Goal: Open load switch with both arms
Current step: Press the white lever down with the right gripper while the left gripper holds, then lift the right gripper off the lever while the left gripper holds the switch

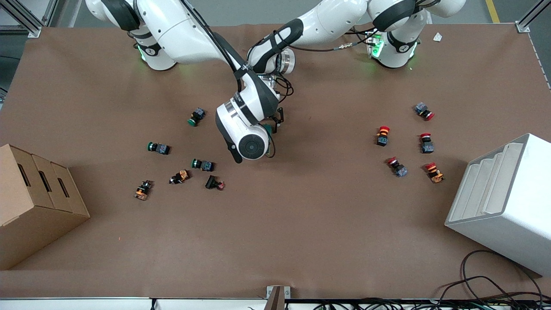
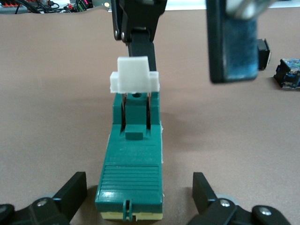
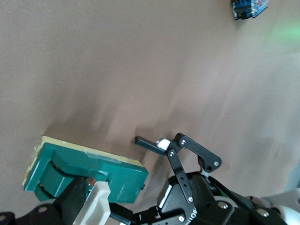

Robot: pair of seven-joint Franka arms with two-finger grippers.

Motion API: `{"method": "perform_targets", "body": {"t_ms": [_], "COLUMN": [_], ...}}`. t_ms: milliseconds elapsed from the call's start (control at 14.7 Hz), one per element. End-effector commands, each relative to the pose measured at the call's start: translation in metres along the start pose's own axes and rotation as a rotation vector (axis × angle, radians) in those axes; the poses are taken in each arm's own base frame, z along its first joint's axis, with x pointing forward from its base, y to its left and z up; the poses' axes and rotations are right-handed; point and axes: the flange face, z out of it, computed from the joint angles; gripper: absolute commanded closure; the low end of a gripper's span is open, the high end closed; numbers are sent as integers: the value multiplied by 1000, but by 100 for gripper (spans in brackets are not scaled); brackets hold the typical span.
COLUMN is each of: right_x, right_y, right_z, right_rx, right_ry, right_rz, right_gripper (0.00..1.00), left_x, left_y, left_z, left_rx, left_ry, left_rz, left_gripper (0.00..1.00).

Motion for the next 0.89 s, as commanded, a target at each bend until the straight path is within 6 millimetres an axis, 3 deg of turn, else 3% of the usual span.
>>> {"method": "perform_targets", "body": {"t_ms": [0, 341, 818], "right_x": [-1, -6, -20], "right_y": [7, 14, 15], "right_z": [-16, 3, 60], "right_rx": [-28, -109, -110], "right_ry": [-72, -59, -12], "right_rz": [-30, -89, -90], "right_gripper": [0, 0, 0], "left_x": [-31, -30, -27], "left_y": [-6, -6, -6], "left_z": [11, 12, 14], "left_rx": [-2, -2, 0], "left_ry": [-45, -44, -42], "left_rz": [17, 16, 11], "left_gripper": [1, 1, 1]}}
